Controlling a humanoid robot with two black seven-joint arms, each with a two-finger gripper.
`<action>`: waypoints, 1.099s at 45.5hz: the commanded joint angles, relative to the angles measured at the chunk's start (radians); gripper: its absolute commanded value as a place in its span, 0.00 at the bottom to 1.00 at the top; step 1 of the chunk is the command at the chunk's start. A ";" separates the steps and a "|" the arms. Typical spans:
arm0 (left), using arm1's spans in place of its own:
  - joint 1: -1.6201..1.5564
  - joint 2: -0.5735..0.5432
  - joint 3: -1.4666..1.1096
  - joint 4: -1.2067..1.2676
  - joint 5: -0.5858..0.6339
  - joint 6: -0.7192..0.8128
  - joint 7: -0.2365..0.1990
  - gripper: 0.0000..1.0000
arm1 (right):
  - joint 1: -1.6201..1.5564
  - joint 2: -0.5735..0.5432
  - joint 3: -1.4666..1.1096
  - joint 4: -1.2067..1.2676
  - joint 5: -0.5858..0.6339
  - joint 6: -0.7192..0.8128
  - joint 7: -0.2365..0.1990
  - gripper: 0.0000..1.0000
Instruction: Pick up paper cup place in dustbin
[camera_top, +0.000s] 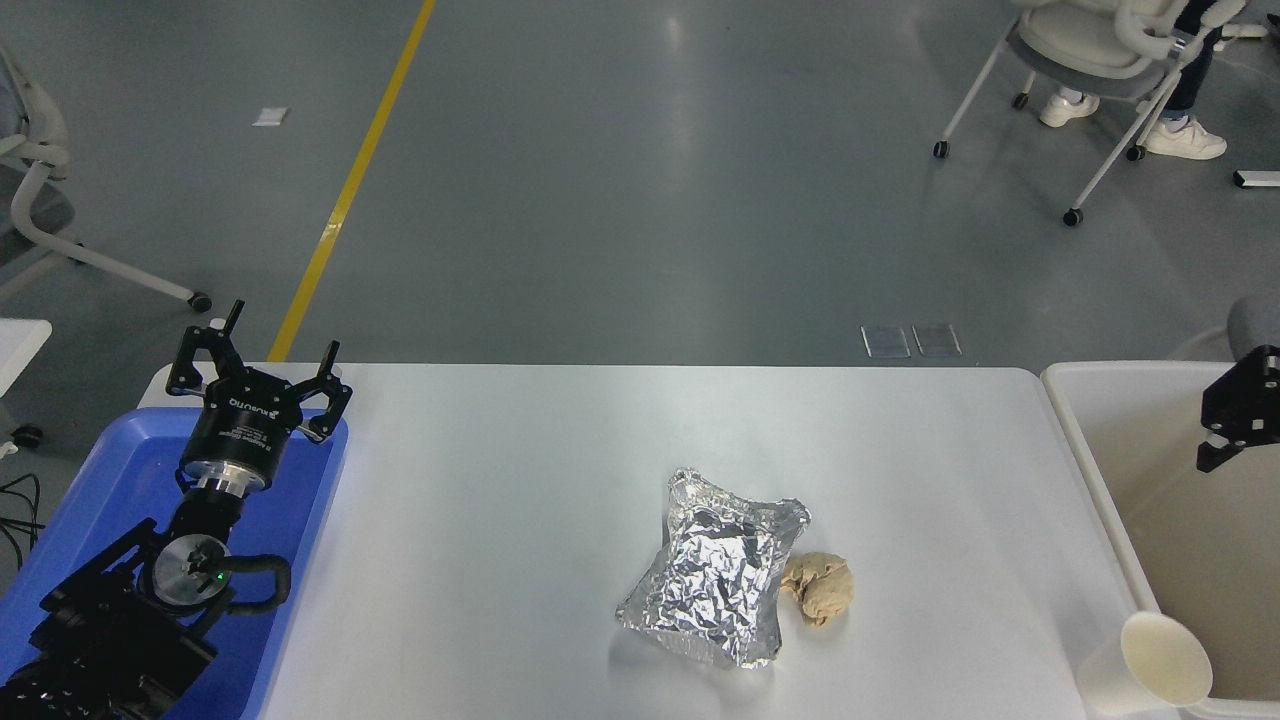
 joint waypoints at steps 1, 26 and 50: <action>-0.001 0.000 -0.002 0.000 0.000 0.000 0.000 1.00 | -0.166 -0.086 -0.007 -0.016 -0.007 -0.182 0.003 0.88; -0.003 -0.001 0.000 0.000 0.000 0.000 0.000 1.00 | -0.614 -0.166 0.309 -0.122 -0.004 -0.462 0.002 0.89; -0.003 -0.001 0.000 0.000 0.000 0.000 0.000 1.00 | -0.733 -0.142 0.404 -0.179 -0.002 -0.466 0.002 0.89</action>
